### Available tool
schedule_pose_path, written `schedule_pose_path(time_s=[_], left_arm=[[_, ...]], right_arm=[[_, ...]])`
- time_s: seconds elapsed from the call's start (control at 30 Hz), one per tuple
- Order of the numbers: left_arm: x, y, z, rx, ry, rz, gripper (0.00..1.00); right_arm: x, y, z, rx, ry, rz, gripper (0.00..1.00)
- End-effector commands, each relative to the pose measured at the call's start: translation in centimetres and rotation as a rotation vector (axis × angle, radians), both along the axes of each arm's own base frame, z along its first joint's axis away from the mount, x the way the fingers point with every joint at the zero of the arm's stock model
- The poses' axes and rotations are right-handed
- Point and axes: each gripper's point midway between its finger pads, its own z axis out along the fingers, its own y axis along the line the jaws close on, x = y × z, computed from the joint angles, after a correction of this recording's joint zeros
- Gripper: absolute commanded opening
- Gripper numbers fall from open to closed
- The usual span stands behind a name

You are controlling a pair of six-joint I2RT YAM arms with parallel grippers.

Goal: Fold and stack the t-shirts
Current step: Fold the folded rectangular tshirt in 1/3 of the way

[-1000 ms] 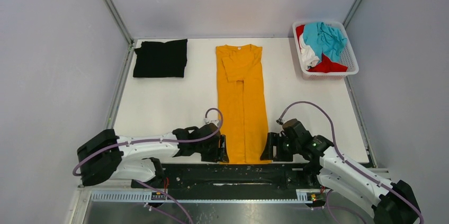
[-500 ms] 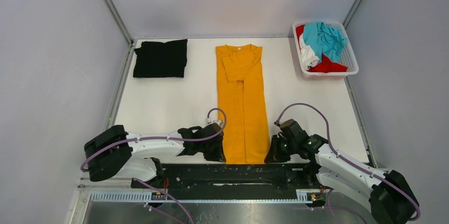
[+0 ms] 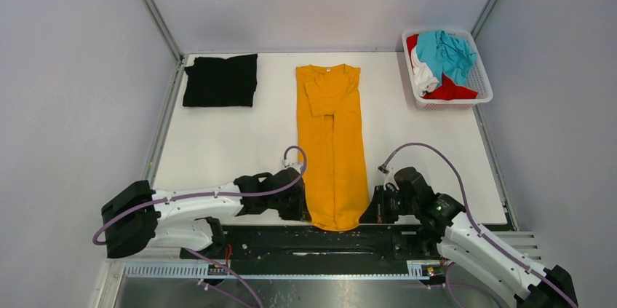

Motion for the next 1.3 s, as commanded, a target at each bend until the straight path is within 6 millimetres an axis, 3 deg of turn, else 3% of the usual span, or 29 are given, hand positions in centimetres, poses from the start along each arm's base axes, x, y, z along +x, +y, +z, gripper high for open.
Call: schedule_pose_path(time_s=[0.0, 0.17, 0.43, 0.6, 0.83, 1.07, 1.27], left_arm=[[4.7, -1.9, 4.0, -0.040, -0.124, 0.039, 0.00], [10.7, -1.9, 6.8, -0.023, -0.217, 0.129, 0.00], [18.9, -0.5, 8.1, 0.006, -0.244, 0.250, 0.00], [23.0, -0.3, 8.9, 0.021, -0.269, 0.265, 0.00], [27.6, -0.1, 8.0, 0.037, -0.248, 0.273, 0.00], [31.0, 0.7, 6.2, 0.064, -0.218, 0.298, 0.05], [33.0, 0.9, 4.9, 0.076, -0.204, 0.302, 0.10]], right_arm=[[3.5, 0.8, 3.9, 0.003, -0.140, -0.069, 0.00], [9.0, 0.9, 6.7, -0.094, -0.300, -0.167, 0.00], [17.4, 0.7, 11.0, -0.209, -0.460, -0.293, 0.00], [21.6, 0.6, 11.3, -0.220, -0.467, -0.339, 0.00], [26.0, 0.9, 11.1, -0.205, -0.468, -0.342, 0.00], [29.2, 1.4, 9.3, -0.217, -0.414, -0.348, 0.00], [31.5, 1.4, 7.8, -0.237, -0.378, -0.371, 0.06]])
